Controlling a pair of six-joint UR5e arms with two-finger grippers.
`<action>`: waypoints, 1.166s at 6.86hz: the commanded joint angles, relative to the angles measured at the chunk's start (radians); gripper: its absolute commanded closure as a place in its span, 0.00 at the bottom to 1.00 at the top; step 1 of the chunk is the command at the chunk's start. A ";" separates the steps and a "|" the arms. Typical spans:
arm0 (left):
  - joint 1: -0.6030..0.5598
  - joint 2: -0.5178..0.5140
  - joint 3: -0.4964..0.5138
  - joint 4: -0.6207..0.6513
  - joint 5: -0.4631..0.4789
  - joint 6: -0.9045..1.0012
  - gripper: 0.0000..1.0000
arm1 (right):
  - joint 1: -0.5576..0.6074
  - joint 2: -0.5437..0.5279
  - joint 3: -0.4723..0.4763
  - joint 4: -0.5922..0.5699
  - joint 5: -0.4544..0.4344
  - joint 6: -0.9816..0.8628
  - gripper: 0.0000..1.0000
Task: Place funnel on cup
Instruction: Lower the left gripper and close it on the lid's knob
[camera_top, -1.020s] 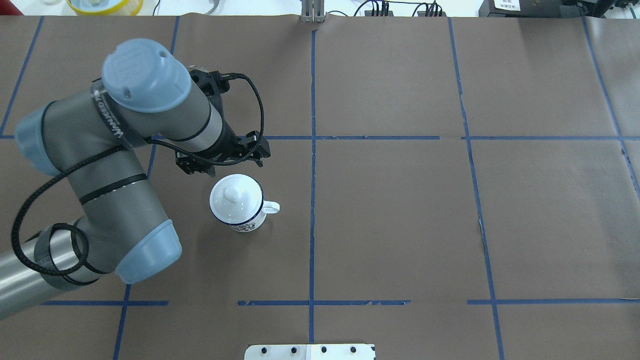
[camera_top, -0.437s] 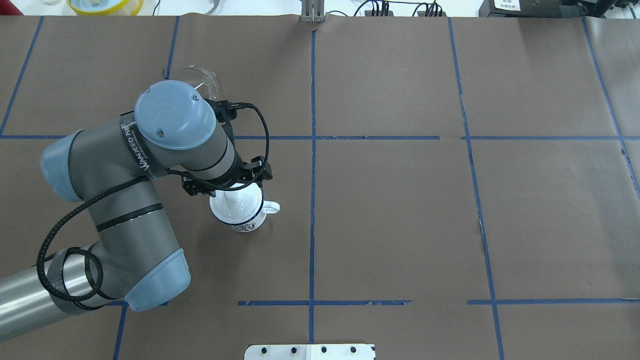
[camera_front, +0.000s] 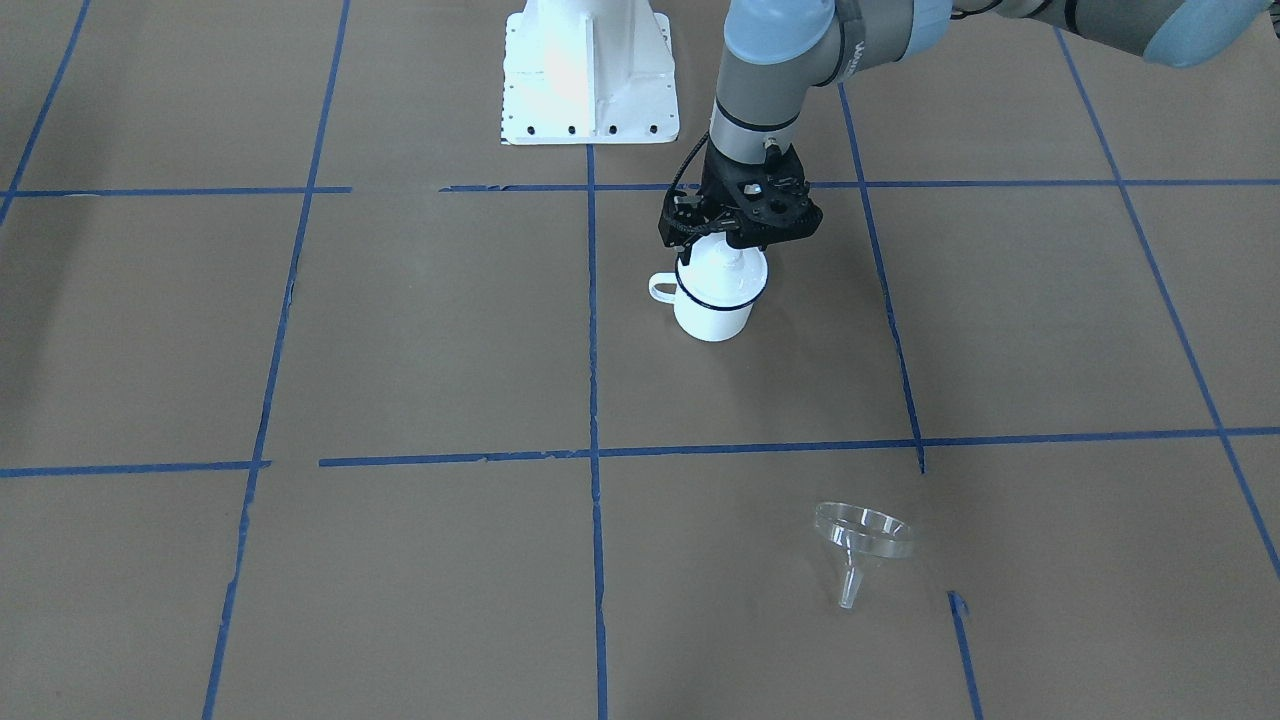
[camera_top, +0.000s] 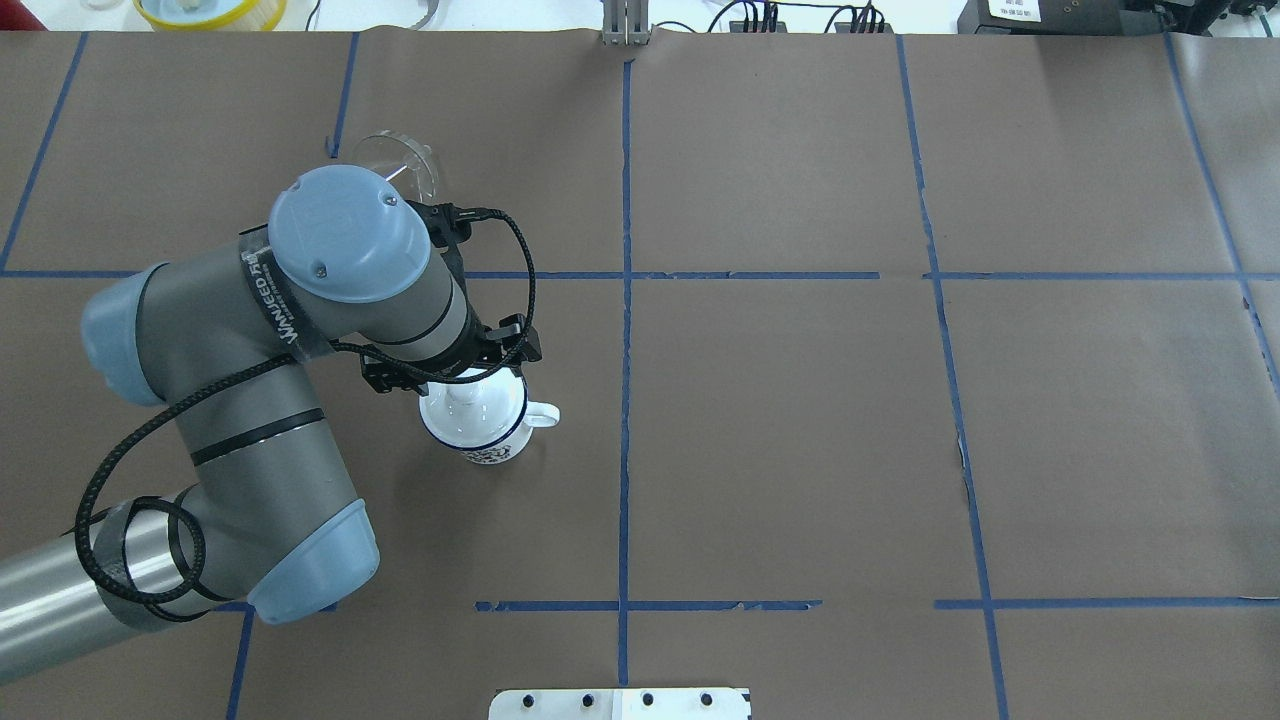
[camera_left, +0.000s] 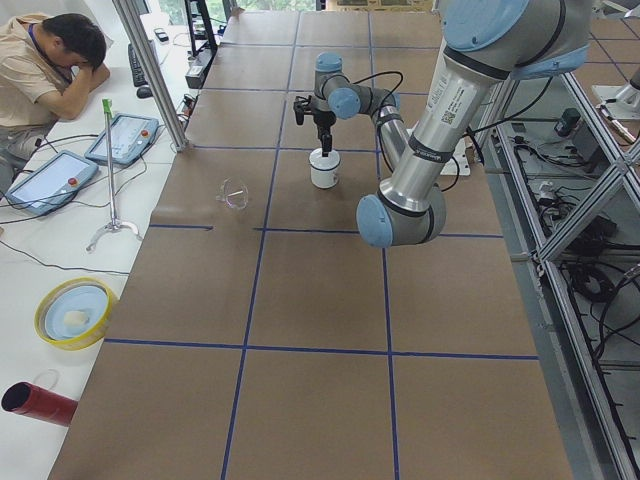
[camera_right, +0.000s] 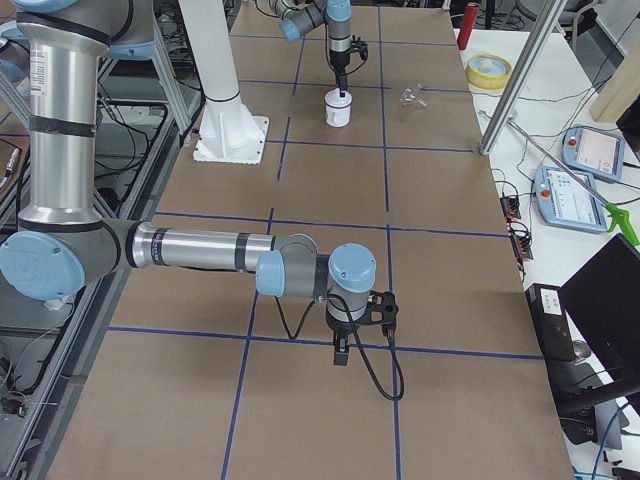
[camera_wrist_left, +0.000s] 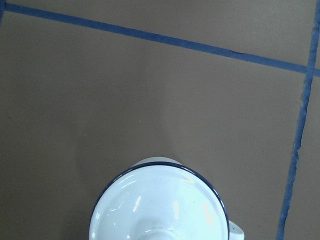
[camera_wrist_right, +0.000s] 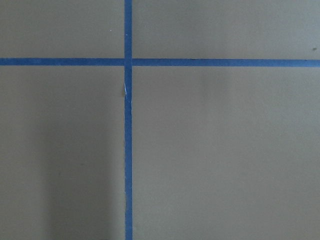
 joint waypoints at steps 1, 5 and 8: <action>0.000 0.012 0.002 -0.001 0.000 0.002 0.00 | 0.000 0.000 0.000 0.000 0.000 0.000 0.00; 0.002 0.015 0.001 -0.004 -0.003 0.005 0.00 | 0.000 0.000 0.000 0.000 0.000 0.000 0.00; 0.019 0.015 0.001 -0.008 -0.005 0.005 0.02 | 0.000 0.000 0.000 0.000 0.000 0.000 0.00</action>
